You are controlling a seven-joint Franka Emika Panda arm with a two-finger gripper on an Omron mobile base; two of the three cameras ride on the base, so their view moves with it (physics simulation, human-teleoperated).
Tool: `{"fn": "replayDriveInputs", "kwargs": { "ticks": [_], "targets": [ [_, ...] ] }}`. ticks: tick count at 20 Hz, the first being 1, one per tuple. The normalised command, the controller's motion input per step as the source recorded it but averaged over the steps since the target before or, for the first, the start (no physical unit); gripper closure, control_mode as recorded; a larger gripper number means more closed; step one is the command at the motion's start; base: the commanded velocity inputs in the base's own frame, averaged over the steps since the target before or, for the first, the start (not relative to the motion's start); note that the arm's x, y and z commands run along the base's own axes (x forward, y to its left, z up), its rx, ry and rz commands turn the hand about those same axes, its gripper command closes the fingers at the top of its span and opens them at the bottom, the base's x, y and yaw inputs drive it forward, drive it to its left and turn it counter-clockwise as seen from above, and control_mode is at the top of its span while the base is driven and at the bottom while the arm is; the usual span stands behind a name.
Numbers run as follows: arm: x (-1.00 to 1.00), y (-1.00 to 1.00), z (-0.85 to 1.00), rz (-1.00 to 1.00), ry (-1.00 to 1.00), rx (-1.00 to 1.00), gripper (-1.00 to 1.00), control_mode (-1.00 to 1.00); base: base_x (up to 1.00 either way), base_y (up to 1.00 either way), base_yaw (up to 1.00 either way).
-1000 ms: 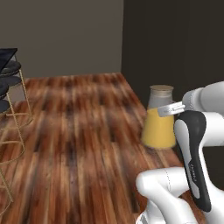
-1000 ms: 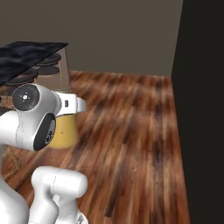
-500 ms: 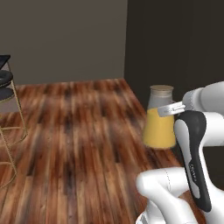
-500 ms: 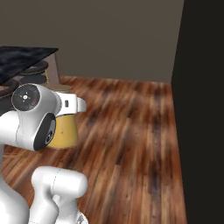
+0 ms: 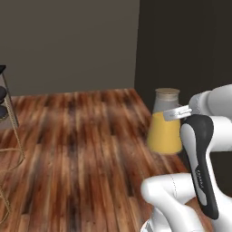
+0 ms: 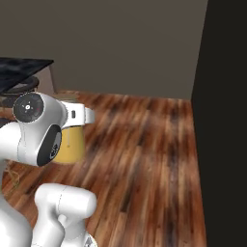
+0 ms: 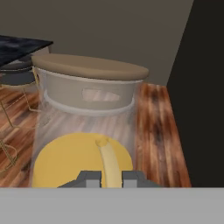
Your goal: There is a tray on the dining counter. Grab the cup, mug, and pitcher and place them on the tray. The pitcher may be placed next to the tray if it cannot fit the tray.
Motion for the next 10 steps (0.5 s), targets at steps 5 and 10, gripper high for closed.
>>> {"fn": "replayDriveInputs", "kwargs": {
  "ticks": [5,10],
  "targets": [
    [0.0,0.0,0.0,0.0,0.0,0.0,1.0,1.0,1.0,0.0,0.04],
    [0.0,0.0,0.0,0.0,0.0,0.0,1.0,1.0,1.0,-0.02,0.05]
  ]
}}
